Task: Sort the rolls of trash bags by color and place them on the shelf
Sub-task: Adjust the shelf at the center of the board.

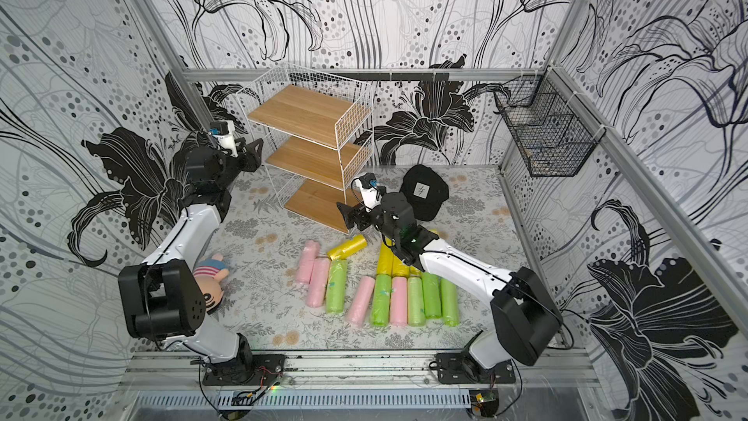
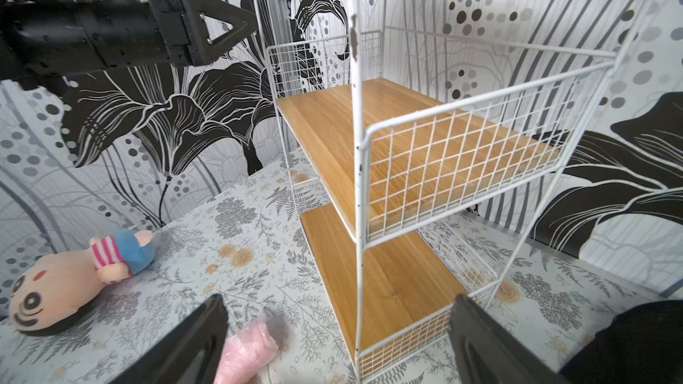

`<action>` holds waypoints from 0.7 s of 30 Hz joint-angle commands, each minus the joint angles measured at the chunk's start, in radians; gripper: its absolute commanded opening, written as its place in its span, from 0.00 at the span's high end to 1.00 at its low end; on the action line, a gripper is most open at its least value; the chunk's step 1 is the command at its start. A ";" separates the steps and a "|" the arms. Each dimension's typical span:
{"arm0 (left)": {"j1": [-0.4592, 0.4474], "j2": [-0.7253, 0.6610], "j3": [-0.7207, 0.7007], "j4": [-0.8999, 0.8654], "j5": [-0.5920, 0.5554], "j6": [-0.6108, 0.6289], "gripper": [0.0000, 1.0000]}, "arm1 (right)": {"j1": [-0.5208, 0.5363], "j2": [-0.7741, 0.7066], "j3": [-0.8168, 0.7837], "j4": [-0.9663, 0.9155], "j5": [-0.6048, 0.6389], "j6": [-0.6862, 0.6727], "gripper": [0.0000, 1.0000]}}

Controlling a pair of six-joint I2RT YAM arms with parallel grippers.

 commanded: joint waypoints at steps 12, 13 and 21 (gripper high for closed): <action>0.008 0.123 0.118 0.199 0.147 -0.067 0.77 | -0.004 0.194 0.202 0.105 0.221 -0.075 0.13; 0.008 0.122 0.118 0.199 0.148 -0.068 0.81 | -0.007 0.200 0.209 0.100 0.232 -0.078 0.13; 0.008 0.126 0.098 0.215 0.158 -0.039 0.95 | -0.052 0.190 0.207 0.067 0.247 -0.069 0.18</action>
